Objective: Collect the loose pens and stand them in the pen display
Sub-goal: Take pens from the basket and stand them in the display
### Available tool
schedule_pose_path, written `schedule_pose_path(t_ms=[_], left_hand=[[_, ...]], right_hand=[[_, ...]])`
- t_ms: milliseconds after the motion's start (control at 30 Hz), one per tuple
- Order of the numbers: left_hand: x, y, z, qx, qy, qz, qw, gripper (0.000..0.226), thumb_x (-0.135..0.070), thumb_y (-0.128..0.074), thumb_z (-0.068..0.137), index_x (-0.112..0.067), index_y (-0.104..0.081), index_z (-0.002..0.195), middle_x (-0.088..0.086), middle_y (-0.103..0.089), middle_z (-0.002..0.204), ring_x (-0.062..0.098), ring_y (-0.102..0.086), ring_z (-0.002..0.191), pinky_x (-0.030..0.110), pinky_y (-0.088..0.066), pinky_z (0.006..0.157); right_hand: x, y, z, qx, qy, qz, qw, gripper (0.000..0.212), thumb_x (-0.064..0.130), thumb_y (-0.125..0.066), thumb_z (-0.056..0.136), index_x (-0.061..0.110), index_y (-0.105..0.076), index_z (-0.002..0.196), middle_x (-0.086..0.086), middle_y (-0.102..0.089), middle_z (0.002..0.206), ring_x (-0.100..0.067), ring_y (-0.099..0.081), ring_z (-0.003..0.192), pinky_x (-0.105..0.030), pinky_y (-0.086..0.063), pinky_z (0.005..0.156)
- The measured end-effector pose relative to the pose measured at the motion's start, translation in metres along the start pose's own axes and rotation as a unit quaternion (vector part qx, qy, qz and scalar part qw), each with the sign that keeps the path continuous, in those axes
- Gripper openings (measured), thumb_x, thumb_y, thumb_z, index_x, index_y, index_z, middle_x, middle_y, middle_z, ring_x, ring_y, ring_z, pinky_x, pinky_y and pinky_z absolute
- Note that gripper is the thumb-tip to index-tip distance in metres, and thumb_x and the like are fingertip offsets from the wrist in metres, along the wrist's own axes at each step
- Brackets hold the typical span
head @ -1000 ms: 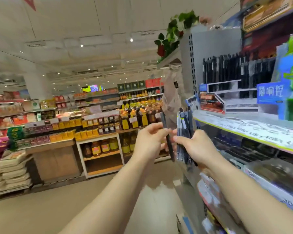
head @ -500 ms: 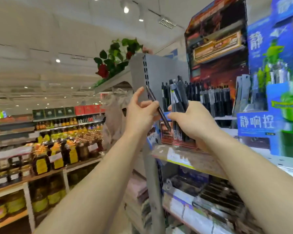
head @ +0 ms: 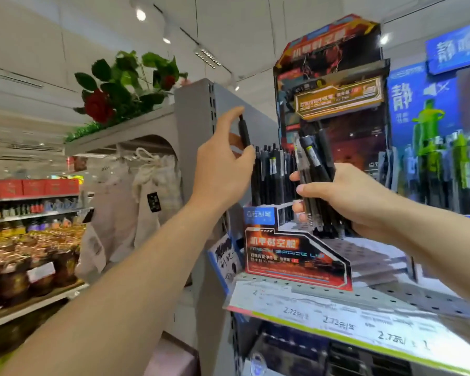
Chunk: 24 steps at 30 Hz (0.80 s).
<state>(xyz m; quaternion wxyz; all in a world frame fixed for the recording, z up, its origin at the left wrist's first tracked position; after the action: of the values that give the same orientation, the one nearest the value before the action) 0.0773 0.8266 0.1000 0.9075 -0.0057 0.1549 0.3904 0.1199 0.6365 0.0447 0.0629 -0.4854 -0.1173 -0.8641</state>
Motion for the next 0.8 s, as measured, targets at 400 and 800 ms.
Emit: schedule_pose_path(t_ms=[400, 800], left_hand=[[0.012, -0.018, 0.005, 0.057, -0.045, 0.042, 0.996, 0.038, -0.026, -0.065, 0.092, -0.035, -0.059, 0.129, -0.016, -0.059, 0.082, 0.006, -0.062, 0.073, 0.028, -0.057, 0.071], [0.021, -0.025, 0.006, 0.18, 0.014, 0.081, 0.98, 0.045, -0.028, -0.059, 0.09, -0.044, -0.055, 0.133, -0.019, -0.056, 0.053, -0.008, -0.054, 0.059, 0.016, -0.039, 0.062]], right_hand=[[-0.026, 0.011, -0.005, 0.007, -0.015, 0.067, 0.998, 0.022, 0.008, -0.061, 0.099, 0.015, -0.066, 0.119, -0.02, -0.072, 0.077, -0.029, -0.07, 0.067, -0.029, -0.056, 0.057], [-0.033, 0.017, -0.005, 0.002, 0.001, 0.053, 0.999, 0.018, 0.014, -0.068, 0.094, 0.016, -0.072, 0.111, -0.023, -0.077, 0.089, -0.03, -0.077, 0.078, -0.029, -0.061, 0.064]])
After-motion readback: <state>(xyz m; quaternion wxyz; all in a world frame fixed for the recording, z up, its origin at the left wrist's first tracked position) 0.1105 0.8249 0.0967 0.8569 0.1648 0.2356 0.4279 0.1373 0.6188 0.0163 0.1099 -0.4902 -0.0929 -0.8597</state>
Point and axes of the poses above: each hand's wrist, its own z-axis towards the middle knuckle, its own y-axis out of the back of the hand, x = y × z, the point moved 5 cm from there along z, towards the middle knuckle
